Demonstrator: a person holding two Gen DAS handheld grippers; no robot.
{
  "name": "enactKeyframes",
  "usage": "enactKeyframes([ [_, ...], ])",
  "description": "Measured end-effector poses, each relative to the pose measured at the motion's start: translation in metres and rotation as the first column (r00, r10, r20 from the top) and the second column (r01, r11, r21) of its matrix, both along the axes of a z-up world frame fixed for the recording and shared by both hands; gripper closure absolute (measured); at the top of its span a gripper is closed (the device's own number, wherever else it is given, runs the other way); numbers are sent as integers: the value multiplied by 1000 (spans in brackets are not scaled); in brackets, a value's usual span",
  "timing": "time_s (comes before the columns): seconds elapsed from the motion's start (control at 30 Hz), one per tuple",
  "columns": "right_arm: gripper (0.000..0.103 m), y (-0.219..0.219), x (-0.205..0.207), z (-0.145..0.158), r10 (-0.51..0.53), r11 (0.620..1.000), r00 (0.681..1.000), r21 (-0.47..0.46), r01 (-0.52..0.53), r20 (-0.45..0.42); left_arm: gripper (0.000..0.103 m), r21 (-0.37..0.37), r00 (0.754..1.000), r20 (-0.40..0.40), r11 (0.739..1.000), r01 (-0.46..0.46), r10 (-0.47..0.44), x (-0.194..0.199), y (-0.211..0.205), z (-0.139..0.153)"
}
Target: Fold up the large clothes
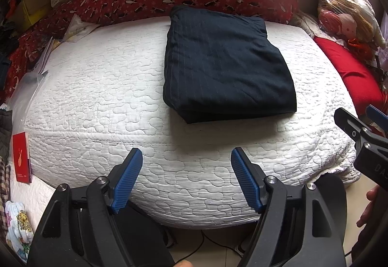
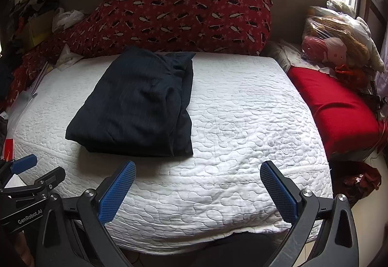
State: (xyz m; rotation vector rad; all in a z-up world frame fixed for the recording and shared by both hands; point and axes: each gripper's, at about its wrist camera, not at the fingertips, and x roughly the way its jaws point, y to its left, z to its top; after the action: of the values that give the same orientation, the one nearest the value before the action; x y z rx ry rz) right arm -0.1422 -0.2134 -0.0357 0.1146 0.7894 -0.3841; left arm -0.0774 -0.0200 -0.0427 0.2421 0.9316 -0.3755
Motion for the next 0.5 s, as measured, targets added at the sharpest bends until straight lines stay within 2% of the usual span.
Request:
enactKeyframes([
  [0.5,0,-2,2,2,3,1000,1000,-7,-3,-1,28,-7,1000,-16,1000,15,-15,0,-1,-1],
])
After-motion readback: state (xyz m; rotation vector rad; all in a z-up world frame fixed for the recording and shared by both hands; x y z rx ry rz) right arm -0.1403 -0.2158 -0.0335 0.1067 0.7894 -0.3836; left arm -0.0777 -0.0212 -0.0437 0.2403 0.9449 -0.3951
